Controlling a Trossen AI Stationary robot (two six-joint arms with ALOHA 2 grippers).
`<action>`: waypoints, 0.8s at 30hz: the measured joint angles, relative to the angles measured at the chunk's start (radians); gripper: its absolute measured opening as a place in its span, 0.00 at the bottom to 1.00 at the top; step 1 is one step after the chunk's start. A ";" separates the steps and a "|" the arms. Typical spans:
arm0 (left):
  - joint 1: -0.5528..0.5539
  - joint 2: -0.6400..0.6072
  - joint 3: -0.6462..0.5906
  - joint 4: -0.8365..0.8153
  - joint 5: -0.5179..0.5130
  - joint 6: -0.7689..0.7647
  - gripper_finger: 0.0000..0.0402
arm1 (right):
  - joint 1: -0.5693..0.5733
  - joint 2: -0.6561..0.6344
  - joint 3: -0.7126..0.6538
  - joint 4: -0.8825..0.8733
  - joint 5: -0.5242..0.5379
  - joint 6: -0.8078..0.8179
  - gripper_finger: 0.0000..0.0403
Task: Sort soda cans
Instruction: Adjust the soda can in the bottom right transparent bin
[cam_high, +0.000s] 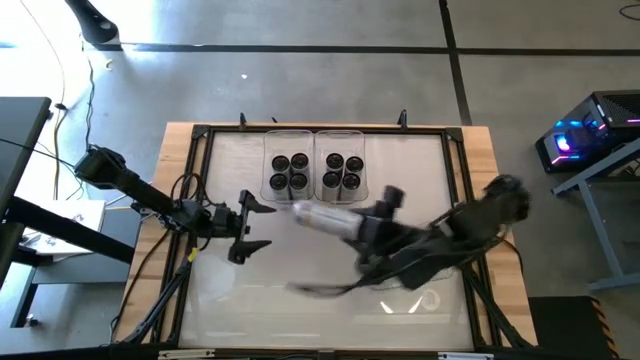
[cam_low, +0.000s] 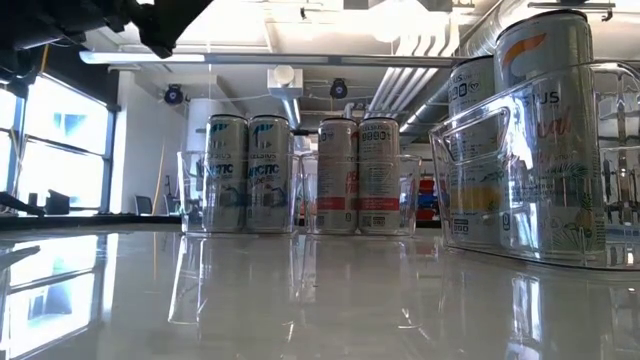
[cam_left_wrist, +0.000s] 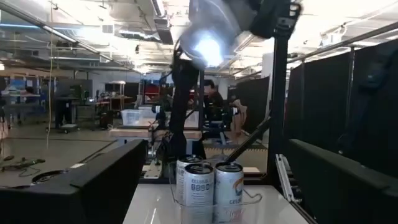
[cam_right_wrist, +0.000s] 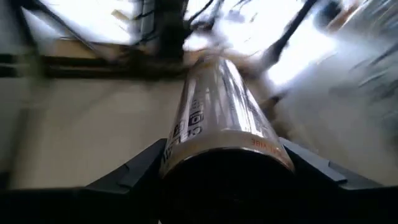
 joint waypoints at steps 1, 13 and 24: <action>0.000 0.000 0.000 -0.002 0.000 -0.001 0.95 | 0.005 -0.045 -0.040 -0.033 -0.075 0.084 0.59; 0.000 0.000 0.000 -0.020 0.002 -0.020 0.96 | 0.217 -0.298 -0.320 -0.308 -0.558 0.954 0.59; -0.001 0.000 0.000 -0.030 0.003 -0.034 0.96 | 0.153 -0.344 -0.740 -0.295 -0.709 1.052 0.59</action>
